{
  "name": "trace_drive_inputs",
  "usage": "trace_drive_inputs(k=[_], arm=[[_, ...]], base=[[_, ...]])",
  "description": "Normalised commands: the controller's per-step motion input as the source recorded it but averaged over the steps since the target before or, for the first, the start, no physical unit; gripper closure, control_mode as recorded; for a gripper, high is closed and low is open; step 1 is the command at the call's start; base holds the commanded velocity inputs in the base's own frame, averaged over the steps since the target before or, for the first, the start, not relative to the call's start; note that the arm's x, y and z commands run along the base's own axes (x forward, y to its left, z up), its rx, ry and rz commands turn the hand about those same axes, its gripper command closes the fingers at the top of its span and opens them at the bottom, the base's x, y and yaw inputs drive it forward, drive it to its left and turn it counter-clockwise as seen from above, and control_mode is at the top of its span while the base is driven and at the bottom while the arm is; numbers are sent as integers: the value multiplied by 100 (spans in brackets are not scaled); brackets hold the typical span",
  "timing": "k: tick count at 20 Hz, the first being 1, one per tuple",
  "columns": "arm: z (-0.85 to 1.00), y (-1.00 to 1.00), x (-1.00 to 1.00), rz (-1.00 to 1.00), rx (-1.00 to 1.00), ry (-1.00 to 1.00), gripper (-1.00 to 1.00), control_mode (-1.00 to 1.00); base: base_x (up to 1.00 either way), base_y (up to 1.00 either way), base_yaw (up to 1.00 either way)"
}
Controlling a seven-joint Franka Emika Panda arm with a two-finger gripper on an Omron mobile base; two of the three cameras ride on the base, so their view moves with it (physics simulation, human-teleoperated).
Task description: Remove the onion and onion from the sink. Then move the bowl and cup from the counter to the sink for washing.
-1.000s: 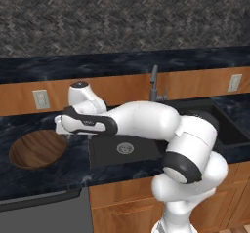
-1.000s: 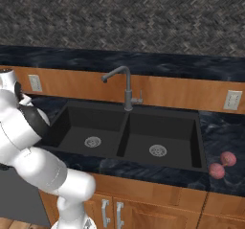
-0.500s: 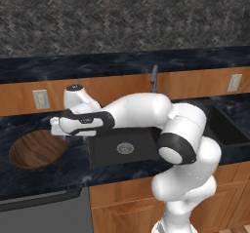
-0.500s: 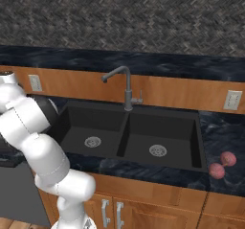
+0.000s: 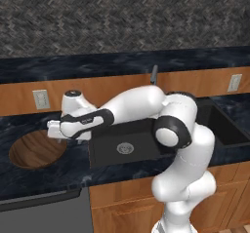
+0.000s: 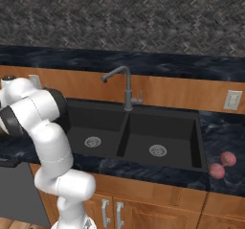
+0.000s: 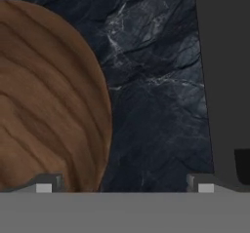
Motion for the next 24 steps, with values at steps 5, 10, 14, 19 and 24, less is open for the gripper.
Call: trace_drive_inputs(k=[5, 10, 14, 19, 24], arm=[[-21, 16, 20, -2, 1, 0, -100, -100], [-20, 12, 20, -3, 0, 0, -100, -100], [-16, 21, 24, -3, 0, 0, -100, -100], [-14, 19, 20, -4, 0, 0, -100, -100], [-13, 4, 4, -3, 0, 0, -100, -100]], base=[[0, 0, 0], [0, 0, 0], [0, 0, 0], [0, 0, 0], [0, 0, 0]])
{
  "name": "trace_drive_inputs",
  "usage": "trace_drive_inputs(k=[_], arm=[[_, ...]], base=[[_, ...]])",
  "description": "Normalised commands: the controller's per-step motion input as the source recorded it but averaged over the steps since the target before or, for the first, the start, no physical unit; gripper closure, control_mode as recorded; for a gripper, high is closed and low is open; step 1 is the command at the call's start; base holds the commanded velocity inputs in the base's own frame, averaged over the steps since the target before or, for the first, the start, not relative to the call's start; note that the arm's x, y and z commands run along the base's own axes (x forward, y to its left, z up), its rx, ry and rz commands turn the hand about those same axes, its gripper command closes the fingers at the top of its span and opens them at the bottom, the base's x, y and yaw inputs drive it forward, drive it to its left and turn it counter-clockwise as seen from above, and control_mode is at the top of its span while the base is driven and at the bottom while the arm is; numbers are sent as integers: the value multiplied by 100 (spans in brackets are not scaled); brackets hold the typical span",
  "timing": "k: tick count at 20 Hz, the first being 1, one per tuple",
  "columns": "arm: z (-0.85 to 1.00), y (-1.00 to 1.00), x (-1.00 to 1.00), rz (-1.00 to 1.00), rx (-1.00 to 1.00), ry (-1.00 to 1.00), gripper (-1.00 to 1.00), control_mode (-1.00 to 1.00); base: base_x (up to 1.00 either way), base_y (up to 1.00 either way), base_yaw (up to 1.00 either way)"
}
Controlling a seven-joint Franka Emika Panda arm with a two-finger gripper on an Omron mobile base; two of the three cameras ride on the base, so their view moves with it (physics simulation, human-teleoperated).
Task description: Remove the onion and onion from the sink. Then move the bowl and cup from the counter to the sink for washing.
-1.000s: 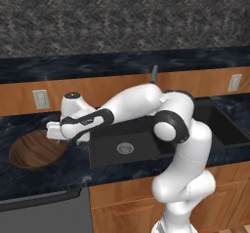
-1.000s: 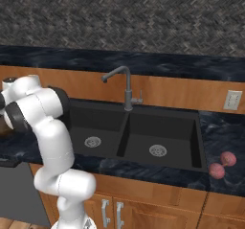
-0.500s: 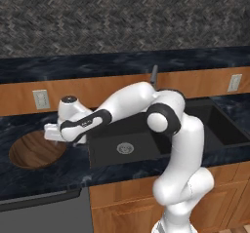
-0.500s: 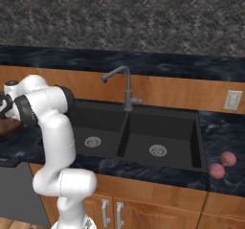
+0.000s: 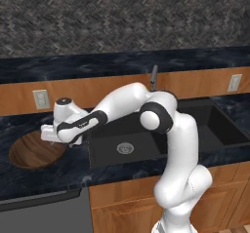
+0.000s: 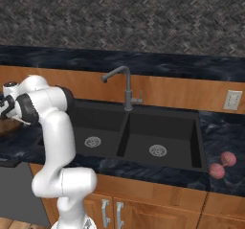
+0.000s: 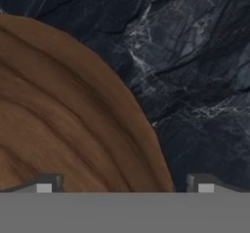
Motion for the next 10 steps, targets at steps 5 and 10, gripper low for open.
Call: trace_drive_inputs(k=[5, 10], arm=[[-14, 2, 1, -5, 0, 0, -100, -100], [-14, 0, 0, -4, 0, 0, -100, -100]], base=[[0, 0, 0], [0, 0, 0]])
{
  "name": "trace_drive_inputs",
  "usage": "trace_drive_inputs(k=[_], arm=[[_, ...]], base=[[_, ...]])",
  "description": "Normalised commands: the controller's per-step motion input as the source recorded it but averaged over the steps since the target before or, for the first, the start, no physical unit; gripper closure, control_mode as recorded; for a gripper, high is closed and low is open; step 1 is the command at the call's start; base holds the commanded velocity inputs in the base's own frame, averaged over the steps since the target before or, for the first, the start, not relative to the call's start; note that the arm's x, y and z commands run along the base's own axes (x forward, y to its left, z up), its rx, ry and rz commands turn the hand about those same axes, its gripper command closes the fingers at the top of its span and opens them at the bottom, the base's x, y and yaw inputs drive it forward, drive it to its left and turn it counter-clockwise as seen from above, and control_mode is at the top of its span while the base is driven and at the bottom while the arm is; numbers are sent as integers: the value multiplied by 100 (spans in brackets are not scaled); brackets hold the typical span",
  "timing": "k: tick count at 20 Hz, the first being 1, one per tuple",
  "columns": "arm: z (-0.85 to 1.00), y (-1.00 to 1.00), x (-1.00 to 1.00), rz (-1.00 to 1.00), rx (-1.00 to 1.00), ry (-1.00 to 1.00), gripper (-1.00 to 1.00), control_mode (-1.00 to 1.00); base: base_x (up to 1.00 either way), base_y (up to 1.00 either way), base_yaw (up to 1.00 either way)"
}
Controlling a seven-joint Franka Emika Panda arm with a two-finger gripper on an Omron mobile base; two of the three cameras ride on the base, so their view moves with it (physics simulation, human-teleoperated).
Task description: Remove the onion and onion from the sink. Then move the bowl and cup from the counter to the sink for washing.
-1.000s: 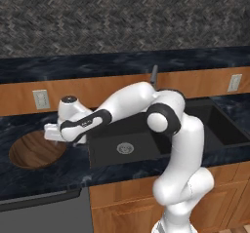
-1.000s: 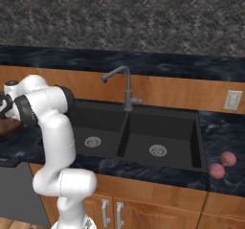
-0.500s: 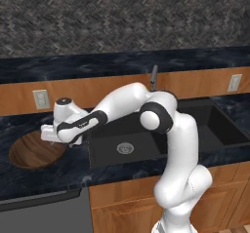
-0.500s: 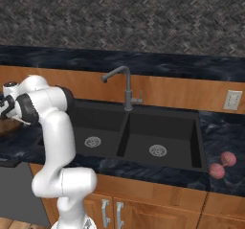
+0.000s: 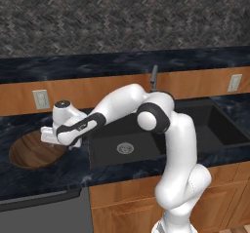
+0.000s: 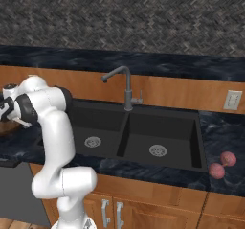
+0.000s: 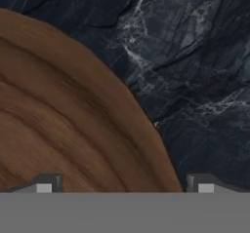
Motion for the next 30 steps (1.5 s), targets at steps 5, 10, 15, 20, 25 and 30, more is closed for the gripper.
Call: trace_drive_inputs(k=[5, 10, 15, 20, 25, 30], arm=[[-13, 4, 5, -3, 0, 0, -100, -100], [-12, 9, 12, -1, 0, -2, -100, -100], [-7, 11, 6, 0, 0, -4, -100, -100], [-2, 9, -1, -2, 0, -1, 100, -100], [-2, 3, -13, -4, 1, 0, 100, -100], [0, 0, -18, -4, 3, 0, 100, -100]], base=[[0, 0, 0], [0, 0, 0], [0, 0, 0], [0, 0, 0], [0, 0, 0], [0, 0, 0]])
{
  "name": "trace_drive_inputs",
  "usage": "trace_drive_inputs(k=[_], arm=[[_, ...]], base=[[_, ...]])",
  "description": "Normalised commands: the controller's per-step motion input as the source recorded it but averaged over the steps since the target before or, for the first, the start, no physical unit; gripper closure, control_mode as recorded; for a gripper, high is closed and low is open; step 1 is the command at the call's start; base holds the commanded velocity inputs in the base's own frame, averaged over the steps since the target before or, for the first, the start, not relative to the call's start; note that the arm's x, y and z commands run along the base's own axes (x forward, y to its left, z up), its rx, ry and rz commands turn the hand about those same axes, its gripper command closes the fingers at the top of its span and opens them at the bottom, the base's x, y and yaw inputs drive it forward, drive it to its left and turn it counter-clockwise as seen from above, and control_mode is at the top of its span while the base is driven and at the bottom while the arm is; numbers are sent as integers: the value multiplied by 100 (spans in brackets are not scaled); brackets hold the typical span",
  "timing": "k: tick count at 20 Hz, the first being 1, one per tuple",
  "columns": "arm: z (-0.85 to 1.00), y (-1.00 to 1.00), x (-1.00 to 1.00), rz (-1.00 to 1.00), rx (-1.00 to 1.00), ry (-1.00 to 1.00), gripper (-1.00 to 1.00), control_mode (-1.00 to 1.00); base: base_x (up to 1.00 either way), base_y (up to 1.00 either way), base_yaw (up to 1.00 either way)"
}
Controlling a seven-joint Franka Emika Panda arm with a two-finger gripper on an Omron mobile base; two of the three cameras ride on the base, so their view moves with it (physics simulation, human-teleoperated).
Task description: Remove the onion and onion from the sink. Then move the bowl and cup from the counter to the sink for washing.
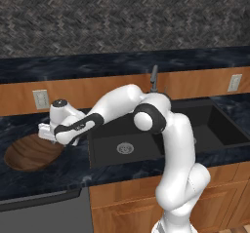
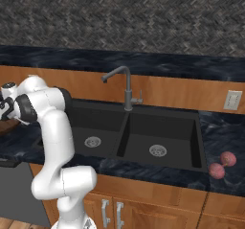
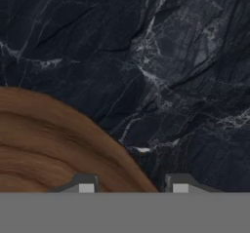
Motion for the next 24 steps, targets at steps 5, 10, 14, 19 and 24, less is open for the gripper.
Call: trace_drive_inputs(k=[5, 10, 14, 19, 24], arm=[[4, -3, -14, -7, 3, -1, 100, -100], [10, -11, -15, -9, 3, -6, 100, -100], [15, -20, -16, -9, 5, -9, 100, -100], [17, -22, -13, -8, 7, -7, 100, -100], [17, -24, -12, -5, 11, -5, 100, -100]], base=[[0, 0, 0], [0, 0, 0], [0, 0, 0], [0, 0, 0], [0, 0, 0]])
